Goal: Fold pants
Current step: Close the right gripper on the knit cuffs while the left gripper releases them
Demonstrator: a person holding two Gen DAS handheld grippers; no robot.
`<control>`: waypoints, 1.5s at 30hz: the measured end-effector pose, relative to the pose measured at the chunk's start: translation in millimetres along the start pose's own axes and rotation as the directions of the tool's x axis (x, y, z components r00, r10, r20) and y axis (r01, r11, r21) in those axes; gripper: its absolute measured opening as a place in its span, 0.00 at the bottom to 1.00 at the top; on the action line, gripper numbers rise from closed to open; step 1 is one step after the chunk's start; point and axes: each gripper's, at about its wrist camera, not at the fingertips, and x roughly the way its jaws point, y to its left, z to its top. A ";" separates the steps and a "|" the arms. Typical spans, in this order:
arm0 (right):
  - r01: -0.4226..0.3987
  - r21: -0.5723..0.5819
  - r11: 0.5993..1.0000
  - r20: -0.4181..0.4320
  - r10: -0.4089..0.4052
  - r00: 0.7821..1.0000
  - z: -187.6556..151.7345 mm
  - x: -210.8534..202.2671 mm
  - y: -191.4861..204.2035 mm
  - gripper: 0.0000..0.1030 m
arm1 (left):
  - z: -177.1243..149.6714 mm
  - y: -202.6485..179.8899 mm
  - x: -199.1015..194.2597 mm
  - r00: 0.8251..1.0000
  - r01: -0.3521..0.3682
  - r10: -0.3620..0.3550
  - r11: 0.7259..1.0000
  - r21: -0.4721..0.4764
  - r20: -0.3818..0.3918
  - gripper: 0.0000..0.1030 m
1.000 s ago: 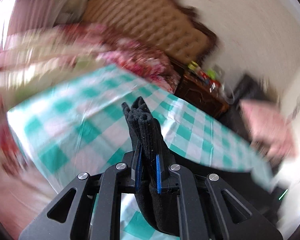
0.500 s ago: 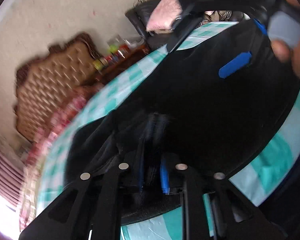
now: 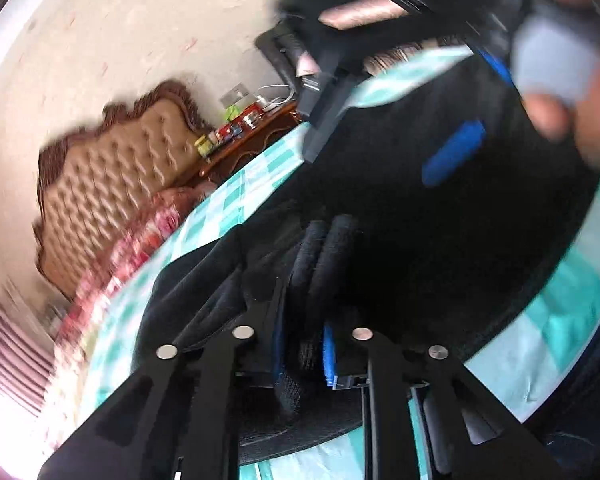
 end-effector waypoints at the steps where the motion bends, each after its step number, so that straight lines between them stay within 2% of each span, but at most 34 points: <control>1: -0.032 0.011 0.999 -0.025 0.032 0.999 1.2 6.7 3.3 0.90 | 0.5 4.9 -1.9 1.000 0.008 -0.008 1.000 -0.015 0.009 0.14; 4: -0.098 0.044 0.994 -0.087 0.101 0.991 6.4 24.6 11.5 0.90 | -2.4 13.2 -5.9 0.999 0.029 -0.028 0.999 -0.044 0.027 0.14; 9: -0.102 0.001 0.995 -0.147 0.101 0.984 27.8 61.2 50.7 0.90 | -8.0 42.2 -12.5 0.999 0.020 -0.014 0.989 -0.143 0.045 0.14; 13: -0.116 -0.098 0.988 -0.211 0.093 0.973 40.5 104.9 104.7 0.91 | -17.8 77.1 -14.2 0.999 -0.028 0.035 0.973 -0.227 0.029 0.13; 16: -0.125 -0.124 0.984 -0.294 0.084 0.952 43.7 145.1 128.5 0.89 | -25.9 89.8 -18.7 0.994 -0.087 0.098 0.971 -0.224 0.039 0.13; 19: -0.102 -0.159 0.982 -0.324 0.046 0.945 46.4 173.6 144.8 0.74 | -33.6 88.3 -20.2 0.988 -0.143 0.153 0.973 -0.182 0.038 0.13; 21: -0.075 -0.175 0.982 -0.325 0.014 0.946 46.3 182.6 150.5 0.46 | -43.4 90.3 -17.0 0.980 -0.191 0.197 0.967 -0.170 0.019 0.13; 22: -0.071 -0.185 0.980 -0.324 0.007 0.946 46.9 185.5 153.0 0.39 | -47.9 92.8 -15.9 0.978 -0.205 0.210 0.963 -0.172 0.010 0.13; 23: -0.071 -0.198 0.978 -0.319 0.004 0.948 46.5 185.4 154.6 0.27 | -51.9 96.6 -15.6 0.976 -0.214 0.218 0.961 -0.177 0.004 0.13; 26: -0.081 -0.241 0.967 -0.302 0.004 0.953 44.2 185.6 162.1 0.24 | -54.4 100.3 -20.7 0.977 -0.207 0.214 0.958 -0.196 0.015 0.12; 29: -0.083 -0.255 0.963 -0.283 0.007 0.959 45.6 174.0 159.0 0.21 | -53.1 91.0 -22.4 0.979 -0.195 0.204 0.961 -0.195 0.027 0.12; 32: -0.093 -0.248 0.964 -0.240 0.032 0.970 50.1 146.1 149.1 0.20 | -41.9 76.0 -29.3 0.977 -0.189 0.202 0.970 -0.150 0.076 0.12; 36: -0.047 -0.232 0.971 -0.125 0.018 0.992 53.3 87.1 117.0 0.20 | -15.3 43.4 -44.8 0.975 -0.116 0.127 0.991 -0.071 0.181 0.12; 39: -0.002 -0.187 0.982 -0.065 -0.010 0.998 58.8 54.0 81.8 0.19 | 4.1 11.6 -44.0 0.971 -0.047 0.045 0.999 0.002 0.234 0.13; 41: 0.031 -0.148 0.989 -0.045 -0.038 0.998 59.7 41.7 54.6 0.19 | 10.2 -10.1 -38.5 0.972 -0.010 -0.004 0.998 0.056 0.233 0.13; 43: 0.067 -0.100 0.993 -0.054 -0.073 0.996 57.5 44.7 25.0 0.19 | 12.9 -35.0 -27.9 0.978 0.051 -0.070 0.994 0.101 0.194 0.15; 44: 0.078 -0.087 0.993 -0.067 -0.084 0.994 56.0 48.8 15.8 0.19 | 11.2 -46.1 -22.5 0.983 0.065 -0.086 0.989 0.130 0.165 0.18; 45: 0.084 -0.079 0.993 -0.073 -0.089 0.993 53.7 51.9 7.5 0.23 | 9.4 -53.4 -20.8 0.984 0.053 -0.077 0.987 0.152 0.160 0.22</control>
